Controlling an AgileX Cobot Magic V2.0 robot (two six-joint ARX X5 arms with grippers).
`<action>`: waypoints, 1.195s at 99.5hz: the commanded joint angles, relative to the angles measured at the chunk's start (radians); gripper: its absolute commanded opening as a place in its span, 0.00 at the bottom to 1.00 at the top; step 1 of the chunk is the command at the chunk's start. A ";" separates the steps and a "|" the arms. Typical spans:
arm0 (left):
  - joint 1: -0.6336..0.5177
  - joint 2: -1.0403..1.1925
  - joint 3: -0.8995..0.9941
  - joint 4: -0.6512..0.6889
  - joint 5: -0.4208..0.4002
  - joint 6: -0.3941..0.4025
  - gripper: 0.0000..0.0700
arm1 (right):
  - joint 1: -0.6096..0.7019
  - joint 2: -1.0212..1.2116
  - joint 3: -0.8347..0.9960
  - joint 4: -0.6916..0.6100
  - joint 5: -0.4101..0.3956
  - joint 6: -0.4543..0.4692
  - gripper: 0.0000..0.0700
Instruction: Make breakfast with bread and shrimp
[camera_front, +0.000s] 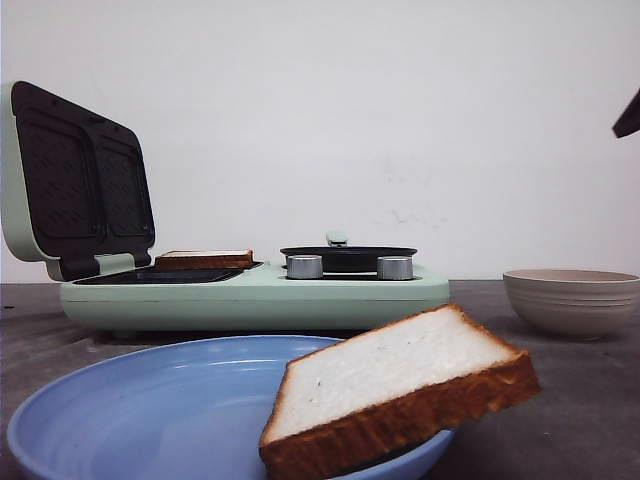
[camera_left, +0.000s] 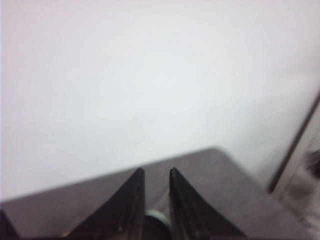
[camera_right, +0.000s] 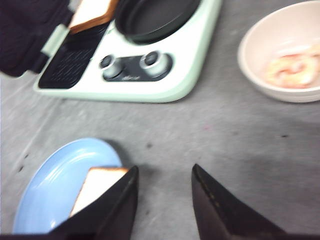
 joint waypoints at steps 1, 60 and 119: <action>-0.030 -0.060 0.084 -0.051 -0.006 0.019 0.00 | 0.009 0.024 0.015 0.012 -0.034 0.010 0.29; -0.055 -0.814 -1.093 -0.052 -0.170 0.003 0.00 | 0.232 0.457 0.032 0.050 -0.268 0.106 0.64; -0.055 -1.128 -1.812 0.445 -0.047 -0.011 0.00 | 0.320 0.650 0.032 0.187 -0.216 0.254 0.45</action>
